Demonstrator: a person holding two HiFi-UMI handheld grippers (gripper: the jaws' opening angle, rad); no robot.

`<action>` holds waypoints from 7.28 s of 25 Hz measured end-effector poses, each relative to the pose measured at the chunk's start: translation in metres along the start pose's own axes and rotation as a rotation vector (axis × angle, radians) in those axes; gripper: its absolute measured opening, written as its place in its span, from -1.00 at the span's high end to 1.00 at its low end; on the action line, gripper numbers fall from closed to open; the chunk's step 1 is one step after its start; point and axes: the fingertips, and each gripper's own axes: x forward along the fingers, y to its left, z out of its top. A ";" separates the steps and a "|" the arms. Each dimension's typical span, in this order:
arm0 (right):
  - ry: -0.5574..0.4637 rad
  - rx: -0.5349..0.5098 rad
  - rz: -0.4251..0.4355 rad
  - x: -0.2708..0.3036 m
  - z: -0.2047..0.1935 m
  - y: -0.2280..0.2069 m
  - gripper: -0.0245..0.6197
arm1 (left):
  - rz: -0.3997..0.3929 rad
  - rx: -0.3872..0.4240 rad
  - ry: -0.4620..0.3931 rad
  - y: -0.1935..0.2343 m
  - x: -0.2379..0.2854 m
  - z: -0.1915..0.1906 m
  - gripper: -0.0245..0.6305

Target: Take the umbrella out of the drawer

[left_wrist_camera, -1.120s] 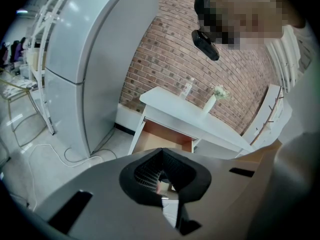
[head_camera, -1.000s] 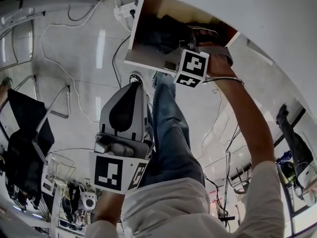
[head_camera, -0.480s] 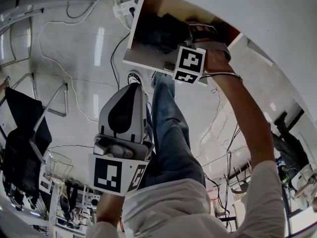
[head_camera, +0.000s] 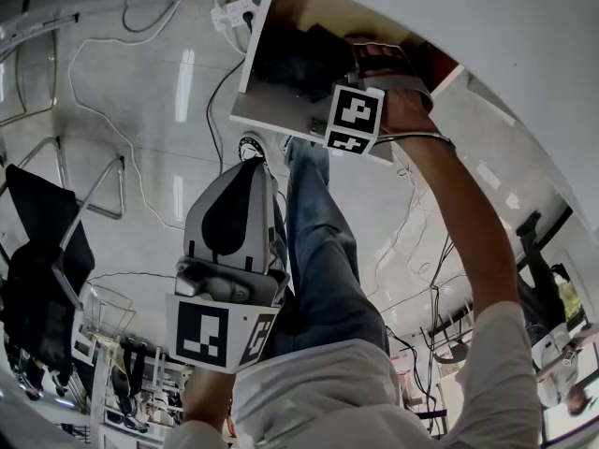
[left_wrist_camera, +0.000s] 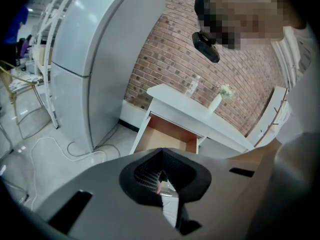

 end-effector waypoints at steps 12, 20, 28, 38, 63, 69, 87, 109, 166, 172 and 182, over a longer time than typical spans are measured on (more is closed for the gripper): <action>0.007 -0.010 -0.041 0.011 -0.001 -0.001 0.02 | 0.002 -0.020 0.004 0.009 -0.004 -0.003 0.87; 0.027 0.023 -0.015 0.008 0.000 0.002 0.10 | 0.009 -0.018 -0.013 0.013 -0.012 0.001 0.87; 0.031 0.065 0.050 0.001 0.003 0.007 0.13 | 0.010 -0.011 -0.026 0.015 -0.024 0.005 0.87; 0.048 0.088 0.060 -0.010 0.006 0.010 0.13 | -0.002 0.002 -0.034 0.016 -0.034 0.012 0.87; 0.059 0.107 0.049 -0.042 0.011 0.015 0.13 | -0.037 0.049 -0.062 0.005 -0.063 0.025 0.87; 0.057 0.111 0.047 -0.049 0.013 0.013 0.13 | -0.028 0.042 -0.069 0.009 -0.068 0.028 0.87; 0.037 0.183 0.054 -0.077 0.008 0.007 0.13 | -0.025 0.050 -0.110 0.005 -0.083 0.052 0.87; 0.020 0.273 0.049 -0.131 0.011 -0.004 0.13 | -0.029 0.063 -0.127 -0.005 -0.119 0.077 0.87; -0.112 0.560 -0.092 -0.343 0.062 -0.010 0.13 | -0.177 0.085 -0.217 -0.059 -0.237 0.129 0.87; -0.138 0.589 -0.108 -0.371 0.069 -0.008 0.12 | -0.188 0.105 -0.215 -0.063 -0.249 0.131 0.87; -0.169 0.685 -0.168 -0.411 0.071 -0.011 0.12 | -0.213 0.139 -0.234 -0.065 -0.264 0.135 0.87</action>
